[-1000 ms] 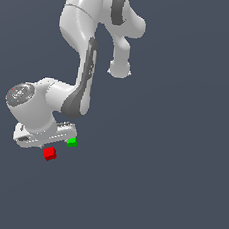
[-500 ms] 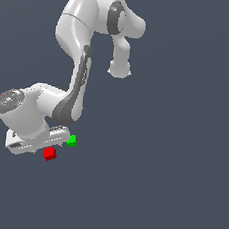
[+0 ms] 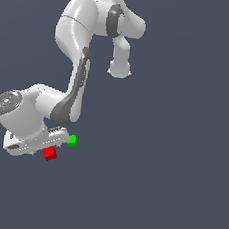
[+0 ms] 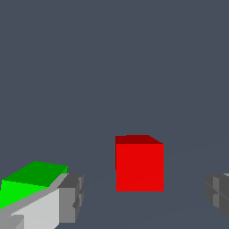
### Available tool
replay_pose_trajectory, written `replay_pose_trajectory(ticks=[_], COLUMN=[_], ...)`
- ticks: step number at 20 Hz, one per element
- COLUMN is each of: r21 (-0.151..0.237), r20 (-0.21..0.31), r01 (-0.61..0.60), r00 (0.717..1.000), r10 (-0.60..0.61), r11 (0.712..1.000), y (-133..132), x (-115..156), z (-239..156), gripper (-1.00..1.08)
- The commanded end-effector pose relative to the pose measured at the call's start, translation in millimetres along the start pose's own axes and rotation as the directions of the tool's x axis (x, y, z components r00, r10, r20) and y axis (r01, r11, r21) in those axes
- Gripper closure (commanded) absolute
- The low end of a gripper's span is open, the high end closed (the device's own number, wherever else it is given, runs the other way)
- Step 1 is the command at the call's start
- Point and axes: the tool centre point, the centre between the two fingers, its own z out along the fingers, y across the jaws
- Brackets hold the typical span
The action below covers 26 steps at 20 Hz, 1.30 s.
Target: Stack the red cube on top of the green cube.
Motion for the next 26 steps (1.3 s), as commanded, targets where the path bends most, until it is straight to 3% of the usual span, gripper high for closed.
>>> replay_pose_trajectory(ticks=[1,11,17,18,26], r21=[0.0,0.0,0.0,0.0,0.0], r20=[0.0,0.0,0.0,0.0,0.0], r01=[0.0,0.004,0.004,0.004,0.004], r00=[1.0,1.0,1.0,1.0,1.0], r10=[0.0,-0.004,-0.004,-0.004,-0.004], r11=[1.0,1.0,1.0,1.0,1.0], y=[0.0,0.3,1.5,1.5,1.5], x=[-0.1,0.3,1.2,1.2,1.2], z=[2.9,45.7,49.9,49.9,49.9], gripper=[-0.92,-0.92,-0.92,1.08,1.08])
